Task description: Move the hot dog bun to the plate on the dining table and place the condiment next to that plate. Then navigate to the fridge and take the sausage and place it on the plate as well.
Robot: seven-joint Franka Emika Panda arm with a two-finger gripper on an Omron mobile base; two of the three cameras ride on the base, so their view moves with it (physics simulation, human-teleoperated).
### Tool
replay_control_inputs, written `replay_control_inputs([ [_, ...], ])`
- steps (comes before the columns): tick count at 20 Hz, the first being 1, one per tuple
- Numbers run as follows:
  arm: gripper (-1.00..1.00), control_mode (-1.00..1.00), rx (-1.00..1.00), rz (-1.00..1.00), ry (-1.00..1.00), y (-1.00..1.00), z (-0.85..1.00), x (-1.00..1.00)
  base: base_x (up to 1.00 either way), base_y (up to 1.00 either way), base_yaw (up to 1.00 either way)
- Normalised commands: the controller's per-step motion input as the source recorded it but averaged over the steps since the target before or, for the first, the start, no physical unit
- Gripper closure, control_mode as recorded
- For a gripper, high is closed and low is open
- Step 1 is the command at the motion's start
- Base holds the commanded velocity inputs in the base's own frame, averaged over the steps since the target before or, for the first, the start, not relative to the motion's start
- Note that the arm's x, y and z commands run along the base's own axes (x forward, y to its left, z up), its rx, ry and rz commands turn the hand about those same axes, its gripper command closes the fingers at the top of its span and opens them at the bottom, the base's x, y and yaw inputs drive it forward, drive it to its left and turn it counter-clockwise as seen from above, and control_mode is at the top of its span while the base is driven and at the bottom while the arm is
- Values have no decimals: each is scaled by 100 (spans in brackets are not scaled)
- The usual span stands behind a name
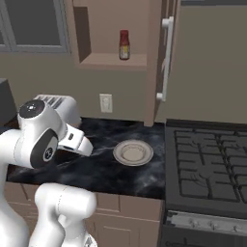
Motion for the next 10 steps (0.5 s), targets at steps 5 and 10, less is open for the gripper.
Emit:
replay_control_inputs([
  [5, -100, 100, 0, 0, 0, 0, 0, 0, 59, -21, -2],
  [10, -100, 100, 0, 0, 0, 0, 0, 0, 83, -13, -1],
])
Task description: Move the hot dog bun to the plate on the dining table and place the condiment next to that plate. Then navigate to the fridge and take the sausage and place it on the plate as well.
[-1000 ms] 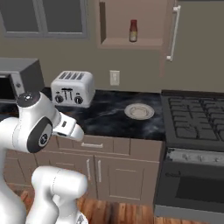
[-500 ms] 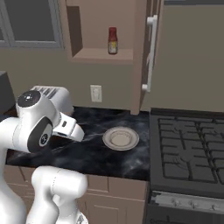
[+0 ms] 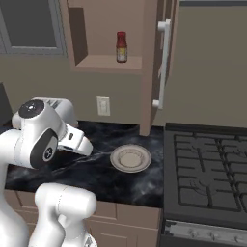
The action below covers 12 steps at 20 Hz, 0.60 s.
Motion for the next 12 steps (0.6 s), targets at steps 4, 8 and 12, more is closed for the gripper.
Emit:
replay_control_inputs([
  [4, -100, -100, 0, 0, -5, -4, 12, 9, 54, -8, 2],
  [8, -100, -100, -1, 5, -37, -23, 72, 5, 0, 0, 0],
  [12, -100, -100, -4, 1, -39, -15, 84, 0, 0, 0, 0],
])
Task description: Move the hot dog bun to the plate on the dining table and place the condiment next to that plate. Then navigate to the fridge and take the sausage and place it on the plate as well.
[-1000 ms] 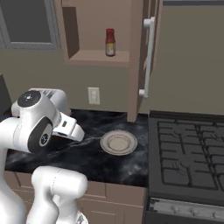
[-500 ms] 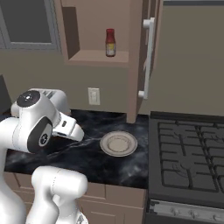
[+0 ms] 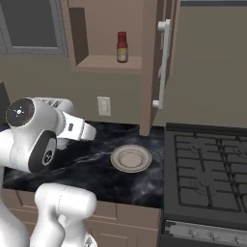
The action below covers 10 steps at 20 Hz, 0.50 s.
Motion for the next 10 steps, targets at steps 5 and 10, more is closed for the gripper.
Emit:
replay_control_inputs([
  [5, -100, -100, -8, 0, -38, -2, 88, 4, 0, 0, 0],
  [10, -100, -100, -10, 0, -26, -3, 94, 6, 0, 0, 0],
])
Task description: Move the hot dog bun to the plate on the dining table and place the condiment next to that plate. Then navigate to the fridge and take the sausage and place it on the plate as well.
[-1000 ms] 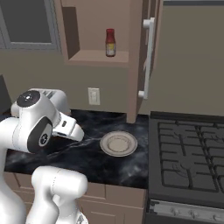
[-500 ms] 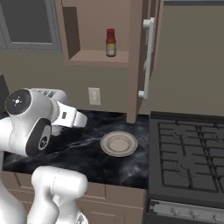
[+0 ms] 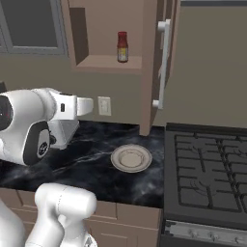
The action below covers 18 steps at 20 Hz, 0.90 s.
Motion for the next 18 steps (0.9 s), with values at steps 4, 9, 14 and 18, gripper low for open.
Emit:
replay_control_inputs([
  [4, -100, -100, -8, 0, -14, 0, 67, 15, 0, 0, 0],
  [9, -100, -100, -4, 0, -13, 0, 50, 10, 0, 0, 0],
  [14, -100, -100, 0, 0, -9, -5, 35, 14, 0, 0, 0],
  [18, -100, -100, -1, 0, -6, 0, 31, 32, 0, 0, 0],
])
